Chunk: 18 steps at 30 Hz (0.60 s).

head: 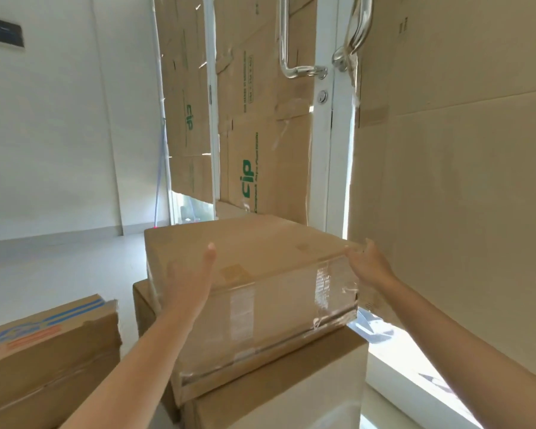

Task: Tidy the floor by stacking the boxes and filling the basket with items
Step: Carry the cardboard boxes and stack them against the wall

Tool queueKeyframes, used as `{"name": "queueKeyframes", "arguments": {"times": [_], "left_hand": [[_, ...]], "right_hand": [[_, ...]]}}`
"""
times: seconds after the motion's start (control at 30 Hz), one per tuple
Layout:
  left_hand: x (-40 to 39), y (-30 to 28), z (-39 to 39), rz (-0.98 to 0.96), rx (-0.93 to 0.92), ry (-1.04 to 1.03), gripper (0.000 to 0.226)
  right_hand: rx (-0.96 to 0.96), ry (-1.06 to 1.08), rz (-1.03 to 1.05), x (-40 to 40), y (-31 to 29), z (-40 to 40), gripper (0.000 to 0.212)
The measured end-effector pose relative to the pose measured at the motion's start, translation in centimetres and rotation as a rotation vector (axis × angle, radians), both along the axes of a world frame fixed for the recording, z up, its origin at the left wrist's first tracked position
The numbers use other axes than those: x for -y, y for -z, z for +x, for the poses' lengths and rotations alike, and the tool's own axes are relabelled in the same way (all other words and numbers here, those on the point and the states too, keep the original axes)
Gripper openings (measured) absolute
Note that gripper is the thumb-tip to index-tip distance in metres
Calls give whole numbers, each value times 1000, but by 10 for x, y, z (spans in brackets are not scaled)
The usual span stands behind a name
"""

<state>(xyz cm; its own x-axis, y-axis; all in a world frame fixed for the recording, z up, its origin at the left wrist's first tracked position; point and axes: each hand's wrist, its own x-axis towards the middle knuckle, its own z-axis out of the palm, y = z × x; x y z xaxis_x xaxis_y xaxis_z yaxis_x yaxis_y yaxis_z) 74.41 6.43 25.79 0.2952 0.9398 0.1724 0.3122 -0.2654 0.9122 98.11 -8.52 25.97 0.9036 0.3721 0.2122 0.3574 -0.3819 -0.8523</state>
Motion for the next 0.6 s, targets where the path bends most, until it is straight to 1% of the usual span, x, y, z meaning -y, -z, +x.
{"name": "queueKeyframes", "arguments": {"times": [0.03, 0.1, 0.13, 0.2, 0.27, 0.33, 0.43, 0.47, 0.5, 0.53, 0.6], "left_hand": [[-5, 0, 9, -25, -55, -103, 84], [-21, 8, 16, 18, -198, -218, 89], [-30, 14, 17, 64, -262, -236, 87], [-45, 23, 13, 131, -286, -228, 80], [-57, 26, 11, 158, -259, -219, 77], [-64, 24, 8, 124, -231, -213, 80], [-69, 20, 6, 32, -214, -183, 89], [-72, 20, 2, -43, -181, -188, 89], [-72, 21, -2, -134, -122, -177, 85], [-74, 22, -1, -219, -42, -138, 77], [-73, 26, -6, -372, 131, -86, 62]], "right_hand": [[-18, 17, 0, -1, -2, 19, 66], [-37, 21, 32, -5, -7, 52, 74], [-40, 17, 45, -8, -8, 67, 76], [-81, -9, 62, -14, -7, 91, 80], [-133, -71, 81, -21, -2, 104, 83], [-207, -118, 92, -31, 15, 109, 82], [-329, -137, 187, -38, 39, 108, 70], [-362, -152, 234, -43, 46, 107, 64], [-399, -151, 274, -46, 50, 107, 56], [-425, -145, 304, -40, 50, 109, 51], [-506, -182, 282, -37, 51, 106, 50]]}}
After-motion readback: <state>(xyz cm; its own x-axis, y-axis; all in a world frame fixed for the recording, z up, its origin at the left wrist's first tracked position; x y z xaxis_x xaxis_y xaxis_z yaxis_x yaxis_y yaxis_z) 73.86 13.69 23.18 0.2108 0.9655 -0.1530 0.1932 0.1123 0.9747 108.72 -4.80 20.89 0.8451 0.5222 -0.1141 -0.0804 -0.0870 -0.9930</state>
